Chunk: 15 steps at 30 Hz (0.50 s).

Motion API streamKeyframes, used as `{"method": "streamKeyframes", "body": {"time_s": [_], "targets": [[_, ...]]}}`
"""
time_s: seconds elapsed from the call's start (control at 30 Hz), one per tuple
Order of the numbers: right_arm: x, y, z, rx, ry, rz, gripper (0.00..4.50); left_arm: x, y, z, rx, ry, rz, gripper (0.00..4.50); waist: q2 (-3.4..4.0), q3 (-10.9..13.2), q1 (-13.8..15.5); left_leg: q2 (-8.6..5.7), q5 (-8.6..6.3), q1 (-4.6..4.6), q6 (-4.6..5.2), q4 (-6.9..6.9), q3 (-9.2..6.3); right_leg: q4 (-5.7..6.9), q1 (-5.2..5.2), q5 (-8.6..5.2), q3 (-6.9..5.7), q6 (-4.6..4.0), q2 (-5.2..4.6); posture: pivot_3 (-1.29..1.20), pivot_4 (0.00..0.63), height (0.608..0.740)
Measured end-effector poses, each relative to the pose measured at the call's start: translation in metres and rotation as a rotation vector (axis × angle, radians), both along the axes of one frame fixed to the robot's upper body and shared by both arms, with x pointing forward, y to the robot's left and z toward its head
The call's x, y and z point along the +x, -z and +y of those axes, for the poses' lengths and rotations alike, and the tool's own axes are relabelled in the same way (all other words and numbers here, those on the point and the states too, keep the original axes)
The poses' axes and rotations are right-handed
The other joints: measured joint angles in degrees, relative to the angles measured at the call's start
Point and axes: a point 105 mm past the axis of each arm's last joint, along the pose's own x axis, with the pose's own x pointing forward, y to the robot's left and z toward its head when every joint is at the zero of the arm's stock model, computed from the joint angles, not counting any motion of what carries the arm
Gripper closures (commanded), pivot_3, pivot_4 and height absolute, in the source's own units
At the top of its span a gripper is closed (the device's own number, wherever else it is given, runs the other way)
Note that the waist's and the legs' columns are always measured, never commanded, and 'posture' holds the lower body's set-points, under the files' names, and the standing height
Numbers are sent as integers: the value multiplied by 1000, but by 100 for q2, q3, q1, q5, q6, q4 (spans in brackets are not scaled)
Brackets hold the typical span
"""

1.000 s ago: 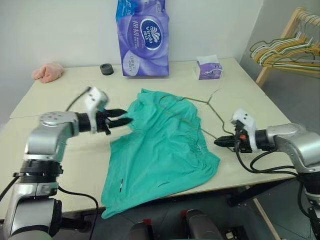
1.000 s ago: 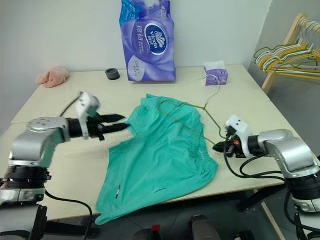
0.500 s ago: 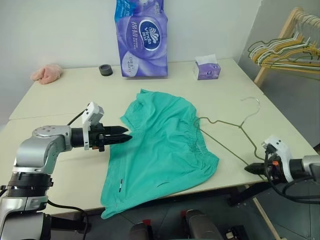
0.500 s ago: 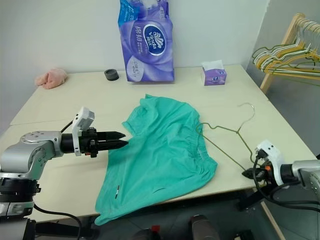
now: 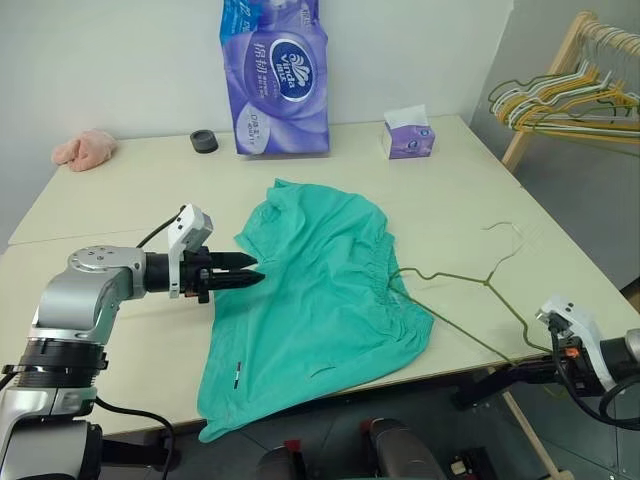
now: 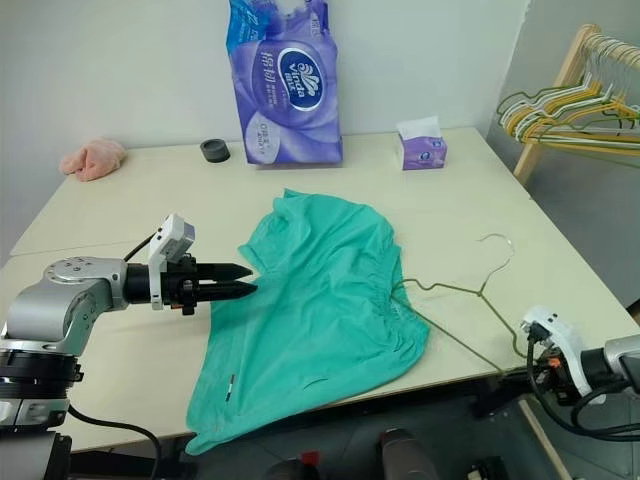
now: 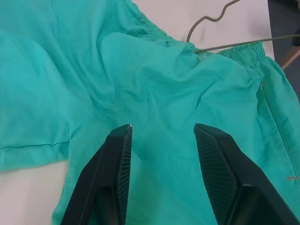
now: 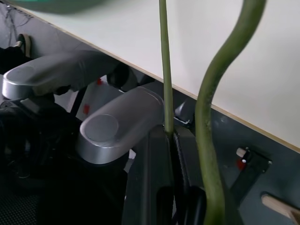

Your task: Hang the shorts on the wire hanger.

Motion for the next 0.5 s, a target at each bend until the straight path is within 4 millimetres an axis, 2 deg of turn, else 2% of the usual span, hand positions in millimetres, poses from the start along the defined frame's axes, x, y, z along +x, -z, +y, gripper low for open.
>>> {"method": "streamKeyframes", "body": {"time_s": [0.1, 0.27, 0.5], "targets": [[9, -4, 13, 55, -8, 0, 4500, 1, 1, -1, 7, 2, 1, 2284, 0, 1, -2, 0, 0, 0, 0, 0, 0, 0, -1, 0, 0, 0, 0, -253, 88, 740], [24, -9, 23, 102, 19, 34, 4500, 2, 0, -2, 15, 5, -12, 2284, 0, 1, -3, 0, 0, -1, 0, 0, 0, 0, -2, 0, 1, -1, -1, -242, 86, 740], [29, 4, 19, 81, 74, 149, 4500, 4, -1, -1, 24, -5, -26, 2284, 0, 1, 19, -3, 0, -4, 0, 2, 0, 0, -2, 0, 1, -1, -6, -220, 85, 740]]}}
